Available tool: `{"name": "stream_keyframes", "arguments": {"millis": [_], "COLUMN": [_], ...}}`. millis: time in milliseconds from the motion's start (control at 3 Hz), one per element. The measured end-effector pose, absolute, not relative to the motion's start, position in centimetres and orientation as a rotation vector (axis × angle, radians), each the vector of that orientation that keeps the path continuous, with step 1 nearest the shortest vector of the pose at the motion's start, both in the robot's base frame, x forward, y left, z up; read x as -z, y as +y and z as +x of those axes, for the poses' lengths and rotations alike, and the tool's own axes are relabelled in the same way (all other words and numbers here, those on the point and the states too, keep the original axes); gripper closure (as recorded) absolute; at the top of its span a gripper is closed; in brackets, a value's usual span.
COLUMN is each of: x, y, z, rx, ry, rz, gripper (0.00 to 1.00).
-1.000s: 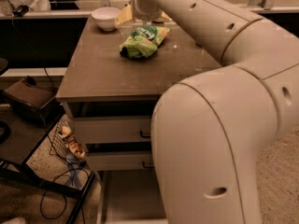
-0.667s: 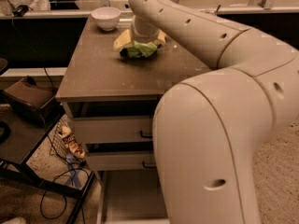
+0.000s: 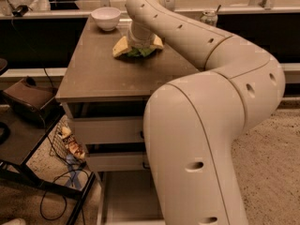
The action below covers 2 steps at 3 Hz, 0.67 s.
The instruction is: Place green rice chip bag into bottom drawer
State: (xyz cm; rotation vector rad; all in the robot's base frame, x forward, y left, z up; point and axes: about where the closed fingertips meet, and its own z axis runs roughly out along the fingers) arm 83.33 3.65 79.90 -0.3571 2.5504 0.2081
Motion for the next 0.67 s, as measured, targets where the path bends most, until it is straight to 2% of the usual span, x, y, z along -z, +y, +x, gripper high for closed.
{"name": "stream_keyframes", "arguments": {"millis": [333, 667], "x": [-79.79, -80.55], "y": [3.73, 3.74], "z": [83.32, 83.32], "rx": [-0.208, -0.208], "ry": [2.553, 2.553], "rz": [-0.359, -0.359], "gripper": [0.41, 0.73]}}
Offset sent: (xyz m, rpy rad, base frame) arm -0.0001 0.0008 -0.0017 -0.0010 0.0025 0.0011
